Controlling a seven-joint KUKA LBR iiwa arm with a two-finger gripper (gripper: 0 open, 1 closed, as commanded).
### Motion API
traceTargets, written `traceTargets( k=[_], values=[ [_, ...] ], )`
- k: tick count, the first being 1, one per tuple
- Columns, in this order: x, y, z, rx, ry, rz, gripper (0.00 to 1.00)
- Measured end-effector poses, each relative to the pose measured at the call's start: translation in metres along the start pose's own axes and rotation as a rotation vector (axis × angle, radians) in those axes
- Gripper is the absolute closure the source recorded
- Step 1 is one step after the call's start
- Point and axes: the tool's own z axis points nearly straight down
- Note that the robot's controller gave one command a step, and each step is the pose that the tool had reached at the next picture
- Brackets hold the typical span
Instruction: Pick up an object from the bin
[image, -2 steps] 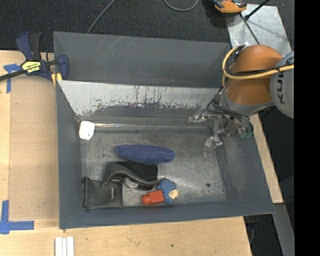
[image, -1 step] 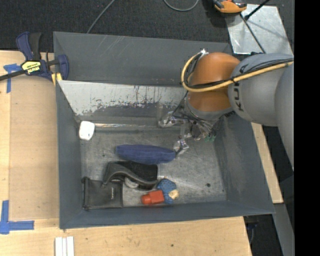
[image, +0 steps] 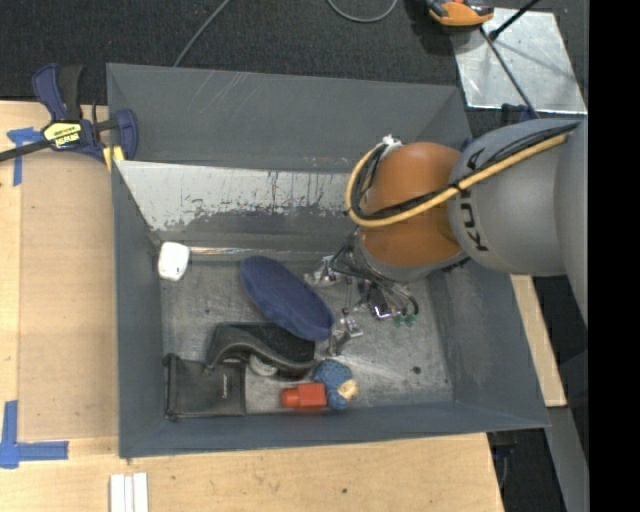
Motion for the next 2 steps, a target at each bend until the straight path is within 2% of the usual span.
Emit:
traceTargets(
  k=[1, 2],
  values=[
    [0.0215, 0.0311, 0.0212, 0.007, -0.018, 0.222, 0.00],
    [0.0191, 0.0323, 0.0188, 0.005, -0.024, 0.218, 1.00]
  ],
)
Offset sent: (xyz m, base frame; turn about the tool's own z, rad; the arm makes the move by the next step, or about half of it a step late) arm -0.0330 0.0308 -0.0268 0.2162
